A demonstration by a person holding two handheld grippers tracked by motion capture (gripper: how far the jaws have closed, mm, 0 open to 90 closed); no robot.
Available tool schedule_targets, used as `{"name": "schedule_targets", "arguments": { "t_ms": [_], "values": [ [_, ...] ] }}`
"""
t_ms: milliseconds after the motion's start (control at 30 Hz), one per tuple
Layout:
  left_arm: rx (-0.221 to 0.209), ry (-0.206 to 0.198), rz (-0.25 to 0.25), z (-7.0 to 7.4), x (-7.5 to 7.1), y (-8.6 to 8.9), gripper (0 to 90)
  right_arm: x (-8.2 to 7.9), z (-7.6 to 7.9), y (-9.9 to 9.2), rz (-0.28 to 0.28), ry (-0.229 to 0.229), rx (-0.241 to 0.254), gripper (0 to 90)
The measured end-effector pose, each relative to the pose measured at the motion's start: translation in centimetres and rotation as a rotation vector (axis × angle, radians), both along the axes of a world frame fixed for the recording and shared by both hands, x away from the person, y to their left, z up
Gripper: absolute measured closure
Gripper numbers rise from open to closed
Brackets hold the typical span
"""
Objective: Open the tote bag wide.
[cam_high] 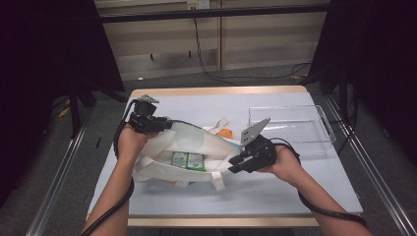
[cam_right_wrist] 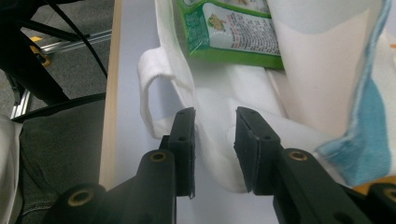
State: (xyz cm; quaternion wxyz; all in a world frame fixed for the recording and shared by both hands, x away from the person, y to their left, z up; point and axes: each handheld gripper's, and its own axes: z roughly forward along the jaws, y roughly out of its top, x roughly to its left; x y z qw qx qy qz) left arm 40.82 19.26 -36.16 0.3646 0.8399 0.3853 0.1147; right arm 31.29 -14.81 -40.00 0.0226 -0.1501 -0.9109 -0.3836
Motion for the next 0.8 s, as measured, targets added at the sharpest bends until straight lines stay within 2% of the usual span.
{"name": "schedule_targets", "arguments": {
  "t_ms": [100, 167, 200, 233, 267, 300, 400, 467, 500, 600, 633, 667, 700, 733, 800],
  "values": [
    [0.021, 0.003, -0.023, 0.5, -0.2, 0.0, 64.8, 0.2, 0.5, 0.0, 0.001, 0.0, 0.008, 67.0],
    [0.001, 0.003, -0.019, 0.6, -0.3, 0.0, 64.1, 0.3, 0.8, 0.1, 0.004, -0.002, 0.008, 66.3],
    [0.005, 0.016, -0.026, 0.7, -0.3, 0.1, 63.5, 0.3, 1.0, 0.1, 0.004, -0.012, 0.006, 65.2],
    [0.009, 0.012, -0.03, 0.7, -0.3, 0.2, 62.8, 0.4, 1.2, 0.2, 0.001, -0.002, 0.008, 65.0],
    [-0.006, 0.011, -0.015, 0.7, -0.5, 0.1, 62.1, 0.4, 1.3, 0.2, 0.001, -0.002, 0.012, 64.9],
    [0.001, 0.008, -0.024, 0.7, -0.5, 0.1, 62.0, 0.4, 1.5, 0.2, 0.002, 0.0, 0.013, 64.7],
    [0.007, 0.006, -0.032, 1.0, -0.6, 0.3, 60.0, 0.5, 1.9, 0.4, -0.003, -0.004, 0.013, 63.9],
    [-0.006, -0.003, -0.027, 1.2, -0.7, 0.3, 56.5, 0.6, 2.1, 0.4, -0.006, -0.008, 0.017, 63.9],
    [0.011, -0.001, -0.041, 1.4, -0.8, 0.4, 56.4, 0.7, 2.2, 0.4, -0.014, -0.012, 0.02, 63.9],
    [0.0, -0.006, -0.037, 1.7, -1.1, 0.2, 53.8, 1.0, 2.5, 0.5, -0.024, -0.022, 0.021, 65.1],
    [0.007, -0.008, -0.052, 1.8, -1.1, 0.3, 53.0, 1.1, 2.5, 0.6, -0.029, -0.02, 0.022, 65.8],
    [-0.013, -0.008, -0.044, 1.9, -1.3, 0.2, 53.2, 1.3, 2.5, 0.7, -0.028, -0.017, 0.022, 66.6],
    [-0.014, -0.007, -0.049, 2.0, -1.4, 0.2, 53.1, 1.4, 2.4, 0.8, -0.035, -0.02, 0.019, 67.1],
    [0.013, -0.004, -0.074, 2.2, -1.4, 0.4, 53.0, 1.4, 2.4, 1.0, -0.043, -0.013, 0.015, 67.9],
    [-0.009, 0.002, -0.065, 2.3, -1.7, 0.1, 53.0, 1.7, 2.3, 1.2, -0.037, -0.015, 0.018, 69.9]
  ]
}}
